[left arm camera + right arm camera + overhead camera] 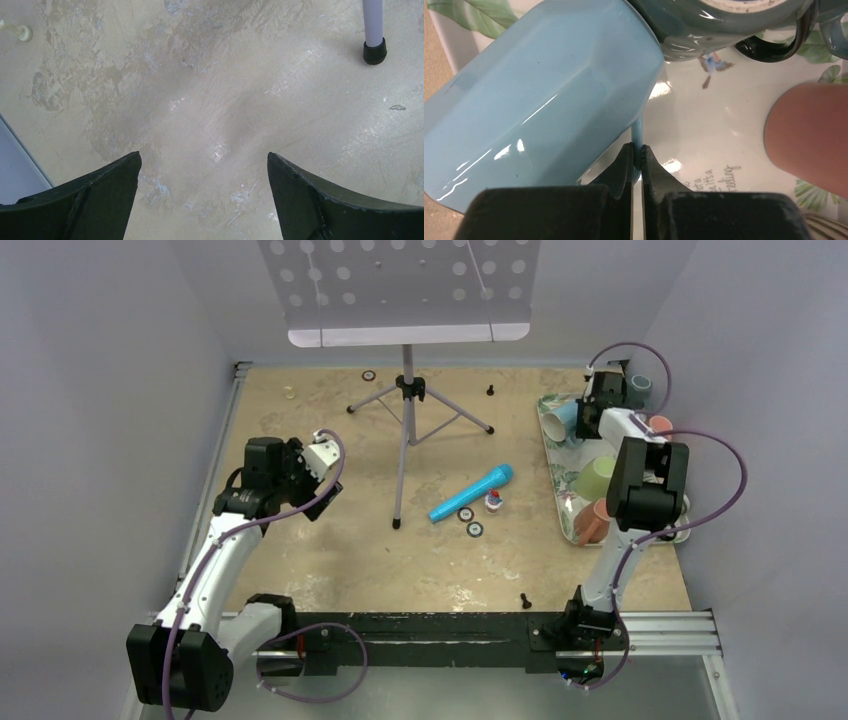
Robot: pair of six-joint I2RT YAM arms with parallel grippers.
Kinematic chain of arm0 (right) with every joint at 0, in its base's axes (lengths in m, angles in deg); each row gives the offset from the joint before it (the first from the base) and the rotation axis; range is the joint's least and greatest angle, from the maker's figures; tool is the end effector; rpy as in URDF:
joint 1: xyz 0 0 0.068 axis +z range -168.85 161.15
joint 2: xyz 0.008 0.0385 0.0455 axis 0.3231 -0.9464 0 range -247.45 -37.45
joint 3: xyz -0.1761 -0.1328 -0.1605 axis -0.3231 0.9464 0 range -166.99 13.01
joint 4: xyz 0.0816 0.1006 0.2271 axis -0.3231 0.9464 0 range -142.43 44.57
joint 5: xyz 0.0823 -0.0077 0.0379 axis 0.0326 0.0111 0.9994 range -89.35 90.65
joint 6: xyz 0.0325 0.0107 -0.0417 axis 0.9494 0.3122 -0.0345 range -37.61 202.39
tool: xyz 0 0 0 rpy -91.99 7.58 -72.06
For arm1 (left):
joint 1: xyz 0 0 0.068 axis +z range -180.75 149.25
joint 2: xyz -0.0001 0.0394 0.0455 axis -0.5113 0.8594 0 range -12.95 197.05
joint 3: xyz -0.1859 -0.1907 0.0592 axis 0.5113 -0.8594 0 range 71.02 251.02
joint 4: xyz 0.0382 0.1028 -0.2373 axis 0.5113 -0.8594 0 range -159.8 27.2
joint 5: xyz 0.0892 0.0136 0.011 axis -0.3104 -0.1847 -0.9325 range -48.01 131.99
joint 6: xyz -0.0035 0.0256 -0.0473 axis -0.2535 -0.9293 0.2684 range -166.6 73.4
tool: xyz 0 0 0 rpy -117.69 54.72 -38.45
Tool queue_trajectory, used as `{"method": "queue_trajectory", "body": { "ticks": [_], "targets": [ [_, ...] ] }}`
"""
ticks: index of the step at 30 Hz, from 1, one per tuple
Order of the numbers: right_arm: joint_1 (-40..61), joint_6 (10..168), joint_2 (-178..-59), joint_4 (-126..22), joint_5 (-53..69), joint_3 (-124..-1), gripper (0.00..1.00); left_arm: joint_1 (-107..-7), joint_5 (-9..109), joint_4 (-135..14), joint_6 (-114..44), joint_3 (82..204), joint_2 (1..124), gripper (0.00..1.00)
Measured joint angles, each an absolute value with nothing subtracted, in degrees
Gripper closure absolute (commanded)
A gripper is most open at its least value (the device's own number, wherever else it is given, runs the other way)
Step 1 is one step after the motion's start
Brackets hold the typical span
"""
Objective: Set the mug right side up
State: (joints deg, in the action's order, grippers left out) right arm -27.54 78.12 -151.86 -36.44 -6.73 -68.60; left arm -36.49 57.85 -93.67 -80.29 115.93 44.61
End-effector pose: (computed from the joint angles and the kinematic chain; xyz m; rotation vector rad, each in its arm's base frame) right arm 0.4338 -0.0709 0.1892 0.1525 2.4248 -0.2587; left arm 0.2071 -0.0307 0.2667 0.9022 2.1112 -0.0720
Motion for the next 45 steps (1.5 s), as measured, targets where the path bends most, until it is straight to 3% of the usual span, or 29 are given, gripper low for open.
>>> {"method": "queue_trajectory", "body": {
  "ticks": [3,9,15,18,23,24,25,26,27,28,38,45],
  "targets": [
    [-27.54,78.40,-153.30,-35.68,-6.29,-70.17,0.88,-36.49,57.85,-93.76,-80.31,115.93,44.61,0.01],
    [-27.63,79.06,-155.64,-34.12,-5.50,-72.33,0.78,-36.49,57.83,-93.74,-80.31,115.93,44.61,0.00],
    [-28.00,79.50,-157.84,-30.19,-3.10,-76.05,0.78,-36.49,57.76,-93.72,-80.31,115.93,44.61,0.00],
    [-28.20,79.52,-159.75,-27.22,-2.25,-79.48,0.87,-36.49,57.68,-93.72,-80.34,115.93,44.57,0.00],
    [-28.37,79.63,-160.51,-26.26,-1.37,-80.88,0.76,-36.49,57.61,-93.74,-80.34,115.93,44.22,0.01],
    [-28.37,79.67,-160.31,-26.34,-1.24,-80.60,0.72,-36.49,57.61,-93.74,-80.36,115.93,44.11,0.00],
    [-28.37,79.80,-160.03,-26.41,-1.24,-80.27,0.58,-36.49,57.59,-93.74,-80.38,115.93,44.00,0.01],
    [-28.33,79.89,-159.64,-26.28,-1.33,-79.85,0.24,-36.49,57.59,-93.74,-80.40,115.93,43.91,0.00],
    [-28.26,80.02,-159.13,-25.99,-1.57,-79.39,0.05,-36.49,57.59,-93.74,-80.47,115.93,43.82,0.01],
    [-28.24,80.83,-158.68,-25.67,-1.77,-79.09,0.02,-36.49,57.59,-93.74,-80.53,115.93,43.76,0.00],
    [-26.16,83.10,-143.07,-25.36,-12.82,-73.67,0.03,-36.49,57.59,-93.76,-80.82,115.93,43.65,0.01],
    [-12.28,80.31,-138.89,-34.21,-27.18,-70.96,0.03,-36.49,57.59,-93.76,-80.93,115.93,43.67,0.01]
  ]
}}
